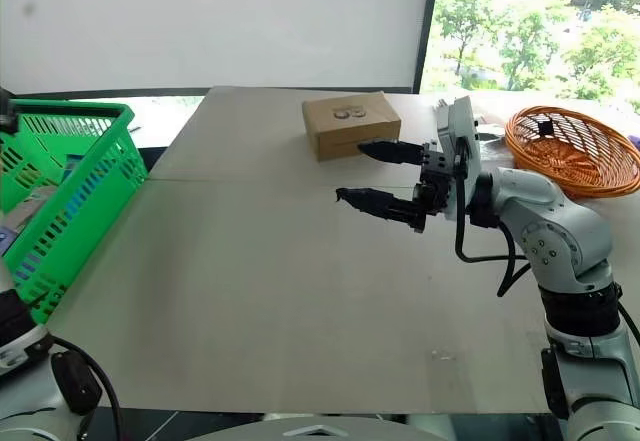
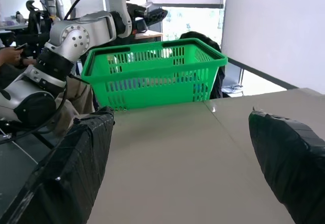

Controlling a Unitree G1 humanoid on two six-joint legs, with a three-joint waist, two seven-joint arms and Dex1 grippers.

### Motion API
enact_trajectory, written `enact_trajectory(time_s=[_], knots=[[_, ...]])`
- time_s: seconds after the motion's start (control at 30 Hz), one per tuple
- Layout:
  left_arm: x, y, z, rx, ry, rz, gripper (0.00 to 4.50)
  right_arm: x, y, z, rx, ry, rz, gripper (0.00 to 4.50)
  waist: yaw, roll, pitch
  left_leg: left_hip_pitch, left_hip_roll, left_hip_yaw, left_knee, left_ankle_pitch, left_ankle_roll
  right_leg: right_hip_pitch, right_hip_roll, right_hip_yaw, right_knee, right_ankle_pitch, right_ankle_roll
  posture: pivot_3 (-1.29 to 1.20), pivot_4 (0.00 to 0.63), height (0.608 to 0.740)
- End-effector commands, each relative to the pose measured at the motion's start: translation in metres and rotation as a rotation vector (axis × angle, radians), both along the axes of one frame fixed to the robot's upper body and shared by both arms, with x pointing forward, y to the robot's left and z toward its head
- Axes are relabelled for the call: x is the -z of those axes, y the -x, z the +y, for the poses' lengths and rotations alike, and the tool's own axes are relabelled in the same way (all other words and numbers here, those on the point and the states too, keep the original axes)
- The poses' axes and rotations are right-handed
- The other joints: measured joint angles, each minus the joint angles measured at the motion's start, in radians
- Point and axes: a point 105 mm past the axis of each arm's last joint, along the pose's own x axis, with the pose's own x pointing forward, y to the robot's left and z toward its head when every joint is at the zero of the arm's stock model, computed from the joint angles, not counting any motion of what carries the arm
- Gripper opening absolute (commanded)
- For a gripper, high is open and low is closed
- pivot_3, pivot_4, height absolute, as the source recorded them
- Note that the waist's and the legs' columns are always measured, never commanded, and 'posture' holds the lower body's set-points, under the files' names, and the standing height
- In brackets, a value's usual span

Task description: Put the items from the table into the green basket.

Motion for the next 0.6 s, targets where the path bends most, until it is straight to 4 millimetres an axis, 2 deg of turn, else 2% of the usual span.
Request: enact_trajectory(time_s=[0.03,0.07,0.1,0.13,0.2,0.27,0.33,0.43,0.53,0.6], knots=[[0.051,0.008,-0.090,0.423,-0.072,0.173,4.34,0.020,-0.010,-0.027,0.138,0.051,-0.020,4.50,0.000,0.000,0.000,0.000,0.000,0.002,0.000,0.000,0.002,0.000,0.000,0.001,0.000,0.000,0.000,0.24,0.000,0.740],[0.069,0.017,-0.104,0.492,-0.073,0.211,4.34,0.032,-0.011,-0.035,0.177,0.077,-0.010,4.50,-0.006,0.000,0.000,0.000,0.000,0.003,0.001,-0.001,0.003,-0.001,0.000,0.003,0.000,0.000,0.000,0.24,0.000,0.740],[0.082,0.023,-0.111,0.525,-0.046,0.237,4.34,0.042,-0.012,-0.042,0.206,0.100,-0.007,4.50,-0.011,0.000,0.000,-0.001,0.001,0.006,0.001,-0.002,0.004,-0.003,0.002,0.005,0.000,0.000,0.000,0.24,0.000,0.740],[0.104,0.030,-0.116,0.543,-0.037,0.307,4.34,0.056,-0.012,-0.051,0.241,0.125,0.009,4.50,-0.016,0.000,0.000,-0.001,0.002,0.006,0.001,-0.002,0.004,-0.003,0.003,0.005,0.000,0.000,0.000,0.23,0.000,0.740],[0.139,0.045,-0.125,0.585,-0.088,0.418,4.34,0.084,-0.010,-0.069,0.307,0.207,0.026,4.50,-0.022,0.003,-0.001,-0.001,0.004,0.006,0.000,-0.002,0.004,-0.003,0.005,0.005,0.000,0.000,0.000,0.22,0.000,0.740],[0.159,0.054,-0.128,0.590,-0.036,0.458,4.34,0.107,-0.005,-0.081,0.329,0.307,0.004,4.50,-0.022,0.008,0.000,0.001,0.005,0.007,0.000,-0.002,0.005,-0.003,0.007,0.006,0.000,-0.001,-0.001,0.22,0.000,0.740],[0.175,0.064,-0.134,0.605,-0.005,0.482,4.34,0.121,-0.004,-0.091,0.376,0.329,-0.006,4.50,-0.022,0.013,-0.001,0.001,0.005,0.008,0.001,-0.002,0.005,-0.002,0.008,0.006,0.000,-0.002,-0.003,0.22,0.000,0.740],[0.187,0.074,-0.144,0.641,-0.008,0.499,4.34,0.134,-0.002,-0.102,0.407,0.341,0.002,4.50,-0.030,0.020,0.001,0.003,0.008,0.009,0.008,-0.002,0.005,0.004,0.013,0.006,0.001,-0.005,-0.001,0.22,0.000,0.740],[0.184,0.074,-0.148,0.652,0.009,0.468,4.34,0.139,-0.002,-0.108,0.425,0.344,0.005,4.50,-0.042,0.024,0.003,0.004,0.011,0.010,0.016,-0.002,0.005,0.008,0.018,-0.001,0.002,-0.004,-0.002,0.24,0.000,0.740],[0.179,0.072,-0.148,0.654,0.025,0.439,4.34,0.141,0.000,-0.110,0.423,0.349,0.010,4.50,-0.045,0.025,0.004,0.012,0.012,0.010,0.016,-0.002,0.005,0.017,0.020,-0.002,0.002,-0.004,-0.002,0.25,0.000,0.740]])
